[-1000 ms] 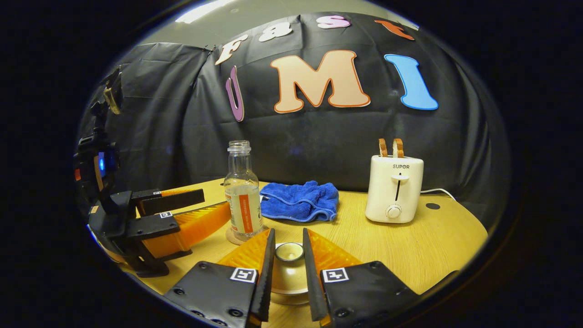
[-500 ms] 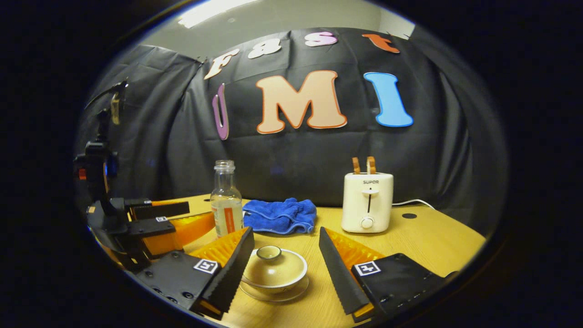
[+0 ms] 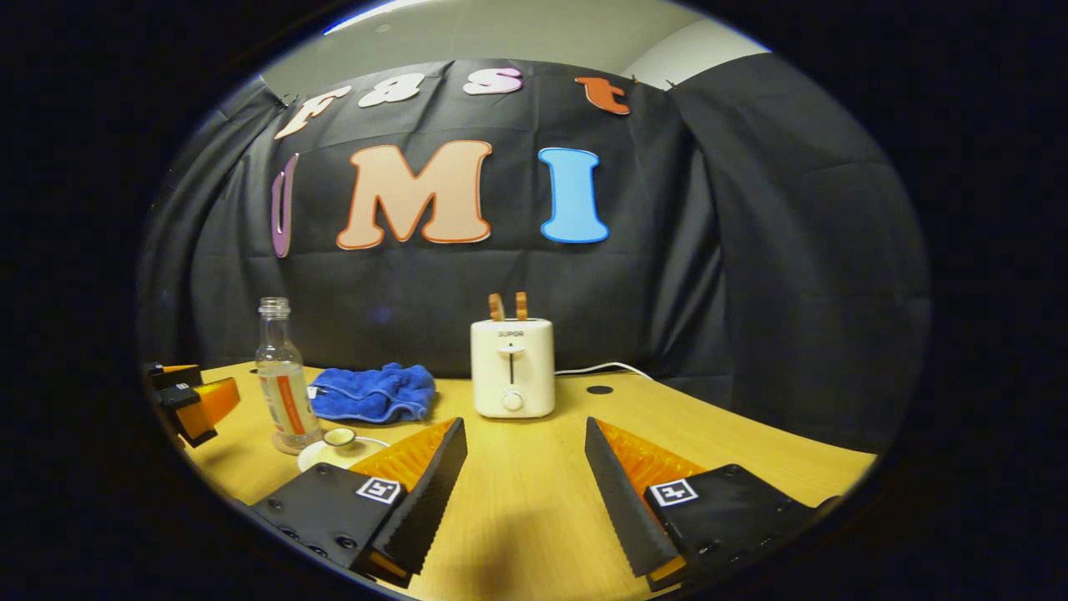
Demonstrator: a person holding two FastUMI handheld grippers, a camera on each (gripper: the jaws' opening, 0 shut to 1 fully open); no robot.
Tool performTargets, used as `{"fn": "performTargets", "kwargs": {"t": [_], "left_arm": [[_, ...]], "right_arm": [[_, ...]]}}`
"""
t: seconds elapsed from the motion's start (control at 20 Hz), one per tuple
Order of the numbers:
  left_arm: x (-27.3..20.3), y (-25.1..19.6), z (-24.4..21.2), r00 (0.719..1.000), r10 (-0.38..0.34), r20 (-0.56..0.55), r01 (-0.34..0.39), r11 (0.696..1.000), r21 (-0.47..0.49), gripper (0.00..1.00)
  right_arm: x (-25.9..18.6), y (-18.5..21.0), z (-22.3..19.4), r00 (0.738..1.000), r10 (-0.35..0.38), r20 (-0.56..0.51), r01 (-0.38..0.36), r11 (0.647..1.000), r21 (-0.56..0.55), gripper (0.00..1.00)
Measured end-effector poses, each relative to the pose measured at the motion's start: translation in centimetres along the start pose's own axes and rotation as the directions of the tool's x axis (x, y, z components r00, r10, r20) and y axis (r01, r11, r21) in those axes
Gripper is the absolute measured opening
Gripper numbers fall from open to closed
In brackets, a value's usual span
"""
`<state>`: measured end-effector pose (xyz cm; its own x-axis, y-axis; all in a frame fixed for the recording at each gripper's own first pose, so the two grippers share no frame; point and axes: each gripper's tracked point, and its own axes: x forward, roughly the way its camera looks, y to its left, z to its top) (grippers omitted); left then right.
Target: Open the teacup lid with one hand, grasp the water bottle and pour water into the teacup with the other hand; after pouring, place the water bottle on the coaster and then close the teacup lid.
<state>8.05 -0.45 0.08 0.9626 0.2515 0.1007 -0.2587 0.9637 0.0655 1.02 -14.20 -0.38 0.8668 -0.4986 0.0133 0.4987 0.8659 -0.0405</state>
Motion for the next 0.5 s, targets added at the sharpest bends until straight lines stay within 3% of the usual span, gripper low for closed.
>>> {"fn": "performTargets", "kwargs": {"t": [0.1, 0.3, 0.35, 0.45, 0.5], "left_arm": [[-0.22, 0.58, -0.07, 0.999, 0.041, 0.000, -0.041, 0.999, 0.001, 0.96], [-0.16, 0.12, -0.08, 1.000, 0.020, -0.003, -0.020, 1.000, -0.002, 0.96], [-0.18, 0.05, -0.10, 1.000, 0.016, -0.002, -0.016, 1.000, -0.002, 0.96], [-0.12, 0.10, -0.08, 1.000, 0.014, -0.002, -0.014, 1.000, -0.002, 0.96], [-0.15, 0.05, -0.11, 1.000, 0.014, -0.002, -0.014, 1.000, -0.002, 0.96]], "right_arm": [[-0.21, -0.47, 0.14, 1.000, -0.013, 0.000, 0.013, 1.000, -0.001, 0.92], [-0.32, -0.68, 0.15, 1.000, -0.024, 0.000, 0.024, 1.000, -0.002, 0.92], [-0.23, -0.75, 0.13, 1.000, -0.026, 0.000, 0.026, 1.000, -0.002, 0.85], [-0.30, -0.90, 0.21, 0.999, -0.034, 0.000, 0.034, 0.999, -0.002, 0.95], [-0.31, -0.89, 0.14, 0.999, -0.035, 0.000, 0.035, 0.999, -0.002, 0.95]]}}
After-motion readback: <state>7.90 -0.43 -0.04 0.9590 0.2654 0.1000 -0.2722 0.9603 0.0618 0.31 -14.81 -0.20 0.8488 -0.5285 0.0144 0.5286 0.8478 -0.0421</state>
